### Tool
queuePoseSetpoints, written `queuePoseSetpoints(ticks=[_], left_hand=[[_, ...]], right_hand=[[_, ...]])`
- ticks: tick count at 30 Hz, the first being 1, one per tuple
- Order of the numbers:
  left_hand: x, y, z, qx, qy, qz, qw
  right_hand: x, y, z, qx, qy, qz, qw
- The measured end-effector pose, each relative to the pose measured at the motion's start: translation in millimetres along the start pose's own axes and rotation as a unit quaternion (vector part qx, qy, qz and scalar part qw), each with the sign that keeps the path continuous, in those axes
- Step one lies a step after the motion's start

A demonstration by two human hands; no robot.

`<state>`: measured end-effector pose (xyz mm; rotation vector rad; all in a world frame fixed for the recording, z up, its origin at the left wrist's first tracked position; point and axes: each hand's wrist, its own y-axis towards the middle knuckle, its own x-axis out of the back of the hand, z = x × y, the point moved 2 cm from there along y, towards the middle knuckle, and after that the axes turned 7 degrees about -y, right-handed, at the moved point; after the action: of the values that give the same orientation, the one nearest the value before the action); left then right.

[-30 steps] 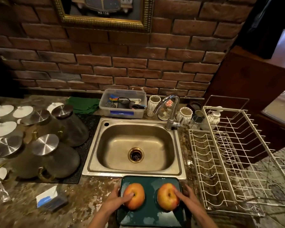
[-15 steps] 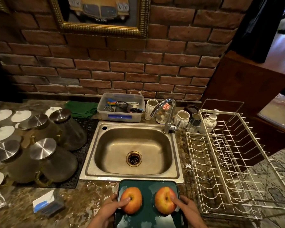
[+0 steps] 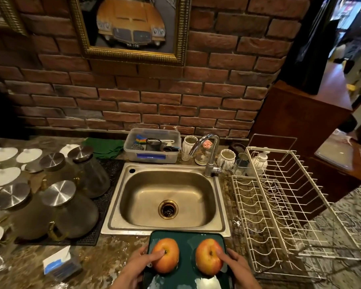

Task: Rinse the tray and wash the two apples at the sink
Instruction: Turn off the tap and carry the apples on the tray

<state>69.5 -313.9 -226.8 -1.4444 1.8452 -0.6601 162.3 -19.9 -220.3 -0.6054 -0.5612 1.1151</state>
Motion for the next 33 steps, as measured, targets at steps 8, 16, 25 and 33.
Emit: queuePoseSetpoints(ticks=[8, 16, 25, 33], left_hand=[[2.0, -26.6, -45.3, -0.073, 0.007, 0.007, 0.997], [-0.7, -62.8, -117.4, -0.144, 0.019, 0.027, 0.989], [-3.8, -107.7, -201.4, -0.204, 0.14, 0.04, 0.968], [-35.3, -140.7, -260.7, -0.265, 0.176, 0.049, 0.947]], right_hand=[[-9.5, -23.0, 44.2, 0.043, 0.012, -0.012, 0.999], [-16.2, -62.7, 113.2, 0.1, -0.016, -0.024, 0.995], [-11.5, -101.5, 195.4, 0.143, -0.103, -0.01, 0.984], [8.6, -129.4, 254.3, 0.184, -0.11, 0.01, 0.977]])
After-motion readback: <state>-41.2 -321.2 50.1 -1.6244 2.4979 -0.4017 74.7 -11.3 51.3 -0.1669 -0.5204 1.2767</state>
